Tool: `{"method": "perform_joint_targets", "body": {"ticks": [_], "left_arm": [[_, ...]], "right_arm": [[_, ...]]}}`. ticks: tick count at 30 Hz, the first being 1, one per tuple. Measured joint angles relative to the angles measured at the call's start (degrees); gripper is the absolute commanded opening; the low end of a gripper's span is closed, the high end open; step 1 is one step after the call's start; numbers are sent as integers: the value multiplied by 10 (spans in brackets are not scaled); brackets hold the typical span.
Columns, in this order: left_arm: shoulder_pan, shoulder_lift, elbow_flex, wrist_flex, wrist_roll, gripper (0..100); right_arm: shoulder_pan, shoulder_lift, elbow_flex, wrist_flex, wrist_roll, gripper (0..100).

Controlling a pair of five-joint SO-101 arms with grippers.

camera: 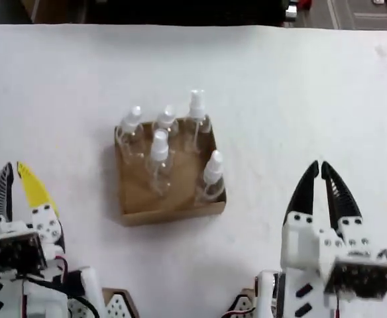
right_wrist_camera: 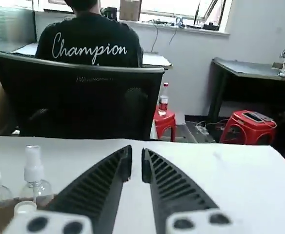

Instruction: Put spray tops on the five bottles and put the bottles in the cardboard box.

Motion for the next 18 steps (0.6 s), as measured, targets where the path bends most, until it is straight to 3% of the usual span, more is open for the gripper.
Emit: {"method": "perform_joint_targets", "body": {"ticks": [7,13,18], "left_arm": [[0,-8,-69,78,-3,46],[27,-9,-175,195,13,46],[50,-9,-199,235,15,46]], "right_arm": [[0,0,-100,67,0,17],[-4,0,-227,212,0,16],[-96,0,-265,284,0,16]]}}
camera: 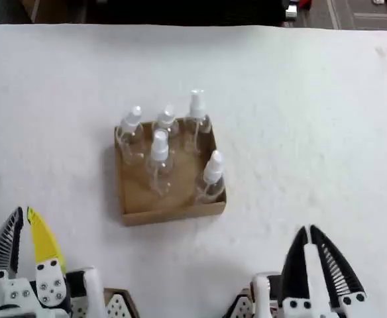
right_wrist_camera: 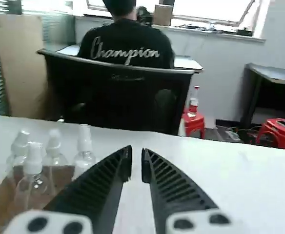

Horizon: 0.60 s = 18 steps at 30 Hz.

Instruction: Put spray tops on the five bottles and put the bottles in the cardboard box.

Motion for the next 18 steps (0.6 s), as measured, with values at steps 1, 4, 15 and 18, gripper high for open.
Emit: {"method": "perform_joint_targets", "body": {"ticks": [1,4,15,18], "left_arm": [[0,0,9,-4,0,46],[3,0,78,-49,-18,45],[4,1,423,-204,-32,42],[4,2,494,-209,-33,42]], "right_arm": [[-25,0,3,0,0,16],[-84,0,46,-18,0,16],[55,0,306,-178,0,16],[98,0,382,-204,0,16]]}}
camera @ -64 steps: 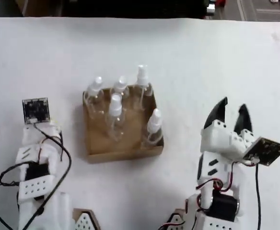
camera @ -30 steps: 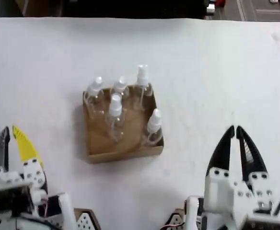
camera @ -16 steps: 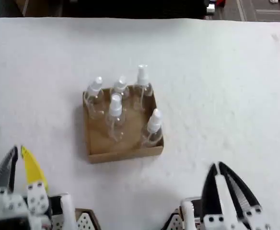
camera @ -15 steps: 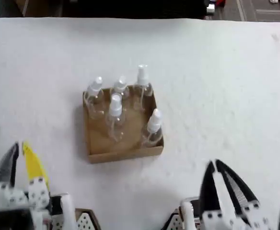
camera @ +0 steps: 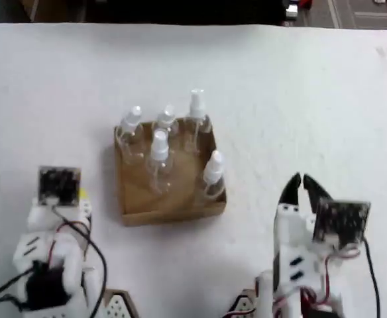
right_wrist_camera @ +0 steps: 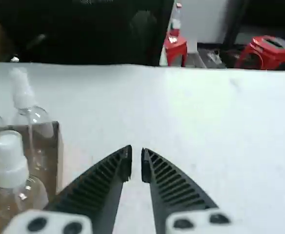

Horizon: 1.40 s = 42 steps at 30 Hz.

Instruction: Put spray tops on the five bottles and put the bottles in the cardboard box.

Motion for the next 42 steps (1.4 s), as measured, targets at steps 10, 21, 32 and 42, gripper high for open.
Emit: {"method": "perform_joint_targets", "body": {"ticks": [10,21,32,42], "left_arm": [[0,4,162,-3,0,42],[2,2,179,22,-4,43],[4,2,179,30,-4,42],[4,2,179,30,-4,42]], "right_arm": [[11,2,283,-88,0,18],[11,10,398,-137,1,18],[-74,11,398,-24,208,16],[-97,11,398,-25,265,18]]}}
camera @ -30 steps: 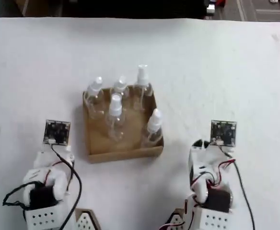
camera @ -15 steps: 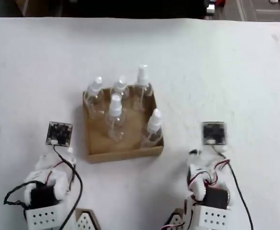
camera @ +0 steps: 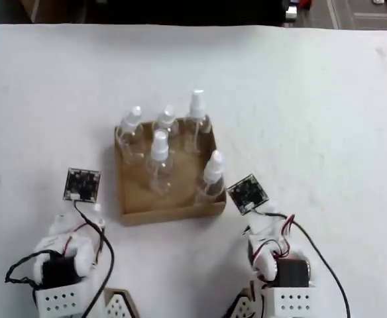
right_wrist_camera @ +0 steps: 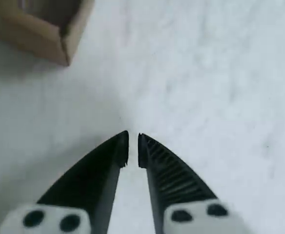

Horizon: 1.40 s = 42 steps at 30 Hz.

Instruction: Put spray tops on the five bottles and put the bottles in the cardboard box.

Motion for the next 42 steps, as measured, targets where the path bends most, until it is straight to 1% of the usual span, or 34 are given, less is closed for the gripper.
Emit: {"method": "perform_joint_targets", "body": {"ticks": [5,8,10,12,16,18,42], "left_arm": [[0,0,0,0,0,42],[0,0,0,0,0,42],[0,0,0,0,0,42],[0,0,0,0,0,42],[0,0,0,0,0,42],[0,0,0,0,0,42],[0,0,0,0,0,42]], "right_arm": [[33,0,0,-20,-5,16],[38,0,0,-18,-11,15],[31,0,0,1,-37,15],[25,0,0,2,-79,17],[65,0,0,2,-160,16],[67,0,0,2,-173,16],[70,0,0,2,-178,16]]}}
